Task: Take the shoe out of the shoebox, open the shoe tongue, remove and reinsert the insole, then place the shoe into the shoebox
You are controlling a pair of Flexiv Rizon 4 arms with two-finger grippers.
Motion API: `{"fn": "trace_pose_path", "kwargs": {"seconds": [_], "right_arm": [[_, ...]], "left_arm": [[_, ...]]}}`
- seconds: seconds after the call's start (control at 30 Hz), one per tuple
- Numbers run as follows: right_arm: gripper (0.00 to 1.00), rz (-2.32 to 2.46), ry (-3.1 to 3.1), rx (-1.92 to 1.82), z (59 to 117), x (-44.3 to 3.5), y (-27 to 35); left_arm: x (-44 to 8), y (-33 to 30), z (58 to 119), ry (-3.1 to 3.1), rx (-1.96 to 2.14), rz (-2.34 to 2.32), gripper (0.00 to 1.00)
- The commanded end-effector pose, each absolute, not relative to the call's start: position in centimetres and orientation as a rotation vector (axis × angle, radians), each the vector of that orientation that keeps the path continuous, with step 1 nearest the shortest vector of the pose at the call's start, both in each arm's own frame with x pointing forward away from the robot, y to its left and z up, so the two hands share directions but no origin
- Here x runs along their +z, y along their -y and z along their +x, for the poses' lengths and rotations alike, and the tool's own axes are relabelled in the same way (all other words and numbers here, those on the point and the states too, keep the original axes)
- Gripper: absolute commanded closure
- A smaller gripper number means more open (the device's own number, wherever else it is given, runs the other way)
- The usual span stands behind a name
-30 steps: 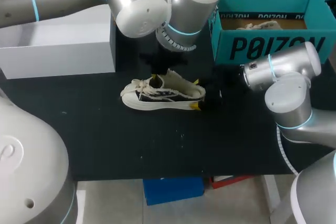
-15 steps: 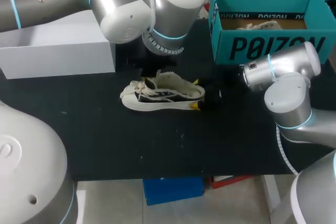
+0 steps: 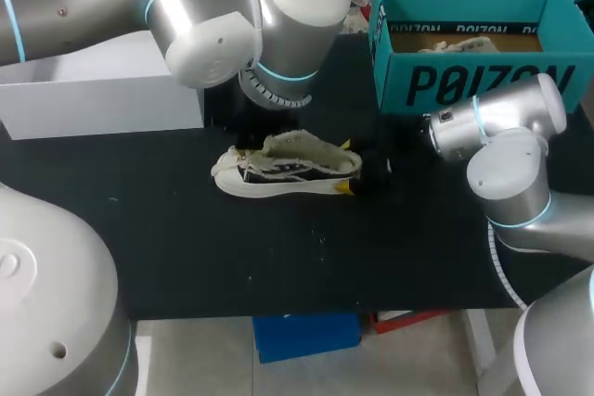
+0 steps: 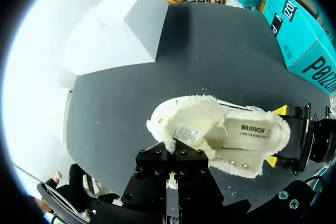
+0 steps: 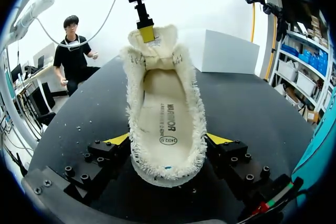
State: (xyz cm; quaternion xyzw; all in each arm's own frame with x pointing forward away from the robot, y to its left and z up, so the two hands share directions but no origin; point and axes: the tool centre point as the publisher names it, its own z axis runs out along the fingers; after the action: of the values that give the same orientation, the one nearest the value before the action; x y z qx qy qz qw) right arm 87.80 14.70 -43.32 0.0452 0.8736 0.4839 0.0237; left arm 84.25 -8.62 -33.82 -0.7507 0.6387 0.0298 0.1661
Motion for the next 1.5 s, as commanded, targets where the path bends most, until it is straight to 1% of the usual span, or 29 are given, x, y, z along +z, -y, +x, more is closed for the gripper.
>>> {"fn": "trace_pose_path", "kwargs": {"seconds": [0.03, 0.53, 0.73, 0.77, 0.83, 1.17, 1.5], "right_arm": [[1.0, 0.144, -2.706, 1.494, 87.9, -43.6, -14.7], [1.0, 0.144, -2.706, 1.494, 87.9, -43.6, -14.7], [1.0, 0.144, -2.706, 1.494, 87.9, -43.6, -14.7], [1.0, 0.144, -2.706, 1.494, 87.9, -43.6, -14.7], [1.0, 0.144, -2.706, 1.494, 87.9, -43.6, -14.7], [1.0, 0.144, -2.706, 1.494, 87.9, -43.6, -14.7], [1.0, 0.144, -2.706, 1.494, 87.9, -43.6, -14.7]], "left_arm": [[-34.8, 8.2, 84.3, -1.82, 0.099, -2.153, 1.0], [-36.6, 7.5, 84.5, -1.809, 0.174, -2.174, 1.0], [-36.6, 7.6, 84.9, -1.807, 0.186, -2.16, 1.0], [-36.5, 7.6, 84.9, -1.804, 0.189, -2.154, 0.85], [-36.3, 7.6, 85.1, -1.807, 0.184, -2.146, 0.01], [-34.0, 8.3, 85.6, -1.866, 0.082, -2.077, 0.0], [-30.9, 9.6, 85.8, -2.141, -0.186, -1.853, 0.0]]}}
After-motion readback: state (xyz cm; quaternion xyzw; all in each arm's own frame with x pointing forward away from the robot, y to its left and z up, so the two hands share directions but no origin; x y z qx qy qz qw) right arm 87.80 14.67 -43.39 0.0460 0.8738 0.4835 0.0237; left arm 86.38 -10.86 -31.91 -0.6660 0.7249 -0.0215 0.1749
